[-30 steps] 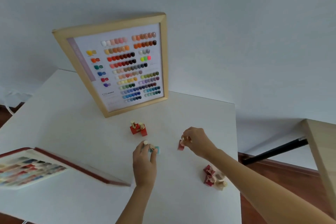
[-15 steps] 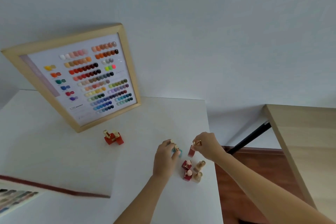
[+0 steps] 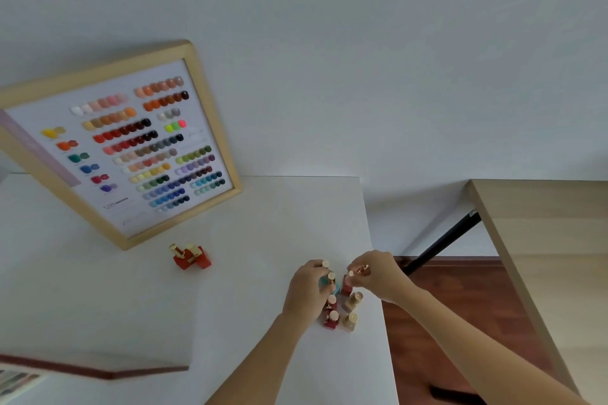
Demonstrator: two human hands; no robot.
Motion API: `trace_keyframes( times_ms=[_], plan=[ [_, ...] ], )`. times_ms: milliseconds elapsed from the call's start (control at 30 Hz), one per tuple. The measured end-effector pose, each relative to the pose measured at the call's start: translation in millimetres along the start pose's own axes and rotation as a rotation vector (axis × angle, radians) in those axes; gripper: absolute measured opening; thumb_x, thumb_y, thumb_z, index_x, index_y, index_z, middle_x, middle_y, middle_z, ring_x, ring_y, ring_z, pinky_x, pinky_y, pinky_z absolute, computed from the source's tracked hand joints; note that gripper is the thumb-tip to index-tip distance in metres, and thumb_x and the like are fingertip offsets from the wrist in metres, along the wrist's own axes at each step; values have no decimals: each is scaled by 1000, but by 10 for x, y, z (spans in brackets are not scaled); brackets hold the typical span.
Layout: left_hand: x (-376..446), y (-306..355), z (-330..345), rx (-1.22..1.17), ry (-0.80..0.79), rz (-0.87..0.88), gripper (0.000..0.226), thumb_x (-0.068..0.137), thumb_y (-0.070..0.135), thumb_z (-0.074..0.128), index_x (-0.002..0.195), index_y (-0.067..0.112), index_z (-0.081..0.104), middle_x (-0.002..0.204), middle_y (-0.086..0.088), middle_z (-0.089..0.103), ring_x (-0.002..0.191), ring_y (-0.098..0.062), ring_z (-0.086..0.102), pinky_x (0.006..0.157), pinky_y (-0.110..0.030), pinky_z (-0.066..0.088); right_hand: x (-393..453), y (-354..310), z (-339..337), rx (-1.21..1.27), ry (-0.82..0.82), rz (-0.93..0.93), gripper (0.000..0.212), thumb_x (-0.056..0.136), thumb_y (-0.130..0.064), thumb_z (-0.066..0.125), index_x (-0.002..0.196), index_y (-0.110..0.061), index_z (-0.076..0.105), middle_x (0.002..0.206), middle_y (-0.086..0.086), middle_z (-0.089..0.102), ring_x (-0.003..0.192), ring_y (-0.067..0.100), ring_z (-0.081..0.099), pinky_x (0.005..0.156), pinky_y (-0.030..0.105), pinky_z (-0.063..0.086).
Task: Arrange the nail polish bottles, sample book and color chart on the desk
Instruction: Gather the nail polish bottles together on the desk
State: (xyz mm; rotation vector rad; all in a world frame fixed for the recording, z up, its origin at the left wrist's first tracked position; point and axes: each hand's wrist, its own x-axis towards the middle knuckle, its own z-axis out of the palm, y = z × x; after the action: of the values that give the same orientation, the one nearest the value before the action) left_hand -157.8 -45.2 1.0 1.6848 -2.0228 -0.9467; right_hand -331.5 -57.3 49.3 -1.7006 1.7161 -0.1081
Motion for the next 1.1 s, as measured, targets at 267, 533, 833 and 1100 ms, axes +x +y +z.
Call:
trace_keyframes(
  times_ms=[267,533,833,1100],
  plan=[
    [7,-82,-39,2,-11,1,29,86,3,63,111,15,67,131,1,59,121,-11,54,98,-7,33,-40,-14,-144,64,-13,9,34,92,-46,48,117,-27,63,120,-6,66,100,12,63,93,31,46],
    [-192,-251,-421,-150,279,-114,30,80,-15,50,88,11,63,100,0,66,107,-9,59,85,7,29,84,-175,-254,-71,63,41,52,95,-50,33,132,-18,49,137,5,54,123,24,51,104,36,36],
    [-251,-882,-1162,-304,1008,-521,19,85,-3,58,101,6,60,106,-12,60,98,-27,60,89,-40,53,519,-1155,115,-8,38,-202,30,92,-28,56,121,-19,59,121,4,63,108,18,58,94,27,42],
    [15,-1265,-1442,-238,924,-690,40,92,-1,51,128,14,54,133,-12,53,119,-27,55,93,-36,51,994,-2004,700,-3,-101,-325,27,88,-17,62,116,-15,63,102,6,69,86,15,62,76,19,47]
  ],
)
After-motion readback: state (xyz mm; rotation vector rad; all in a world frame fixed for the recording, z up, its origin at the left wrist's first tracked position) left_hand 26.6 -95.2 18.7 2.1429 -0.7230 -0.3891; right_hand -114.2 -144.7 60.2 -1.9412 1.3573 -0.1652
